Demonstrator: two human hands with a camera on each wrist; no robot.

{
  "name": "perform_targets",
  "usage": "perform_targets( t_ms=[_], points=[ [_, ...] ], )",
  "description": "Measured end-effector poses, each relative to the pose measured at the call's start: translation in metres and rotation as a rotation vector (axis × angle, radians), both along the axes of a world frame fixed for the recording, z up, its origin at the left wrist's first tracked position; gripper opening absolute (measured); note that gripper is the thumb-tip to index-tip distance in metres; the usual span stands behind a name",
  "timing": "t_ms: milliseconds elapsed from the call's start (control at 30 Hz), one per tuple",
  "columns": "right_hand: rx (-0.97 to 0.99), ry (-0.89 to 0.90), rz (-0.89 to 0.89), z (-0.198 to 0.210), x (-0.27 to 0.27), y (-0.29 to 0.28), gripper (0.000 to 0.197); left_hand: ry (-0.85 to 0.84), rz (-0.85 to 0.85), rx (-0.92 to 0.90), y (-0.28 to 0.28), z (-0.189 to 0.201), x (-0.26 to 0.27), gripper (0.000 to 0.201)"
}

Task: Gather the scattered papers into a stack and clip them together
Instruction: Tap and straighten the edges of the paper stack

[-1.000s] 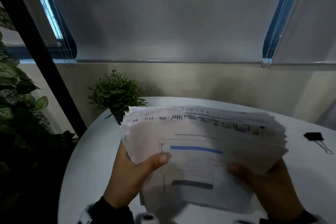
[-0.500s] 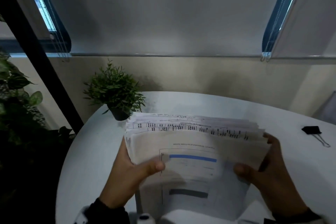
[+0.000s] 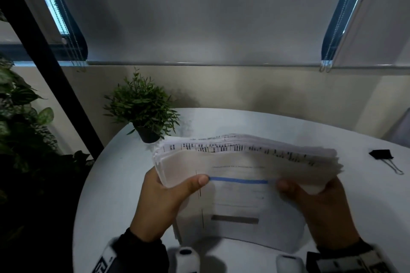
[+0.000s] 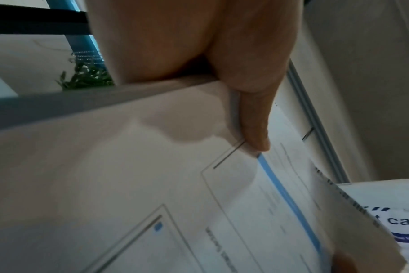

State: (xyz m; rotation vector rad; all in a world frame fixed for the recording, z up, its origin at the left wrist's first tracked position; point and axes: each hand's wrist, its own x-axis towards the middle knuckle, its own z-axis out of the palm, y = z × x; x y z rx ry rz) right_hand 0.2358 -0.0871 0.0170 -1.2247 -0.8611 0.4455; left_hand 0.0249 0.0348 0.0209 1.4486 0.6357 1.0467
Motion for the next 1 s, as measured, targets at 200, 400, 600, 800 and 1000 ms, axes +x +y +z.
perform_targets(
  t_ms=[200, 400, 600, 800, 1000],
  points=[
    [0.064, -0.029, 0.103, -0.004, 0.008, -0.003, 0.072, -0.057, 0.033, 0.027, 0.003, -0.003, -0.002, 0.085],
    [0.132, -0.071, 0.129, 0.015, 0.008, 0.004, 0.062, -0.112, 0.118, 0.065, 0.004, 0.009, 0.004, 0.062],
    [0.059, -0.048, 0.169, -0.005, 0.009, 0.007, 0.072, -0.035, 0.108, 0.07, 0.006, -0.001, -0.004, 0.064],
    [0.075, -0.066, 0.171, 0.007, 0.013, 0.007, 0.064, -0.083, 0.104, 0.09, 0.004, 0.01, -0.003, 0.072],
    [0.027, -0.011, 0.122, -0.008, 0.005, 0.007, 0.092, -0.049, 0.047, 0.049, -0.001, 0.003, 0.002, 0.056]
  ],
)
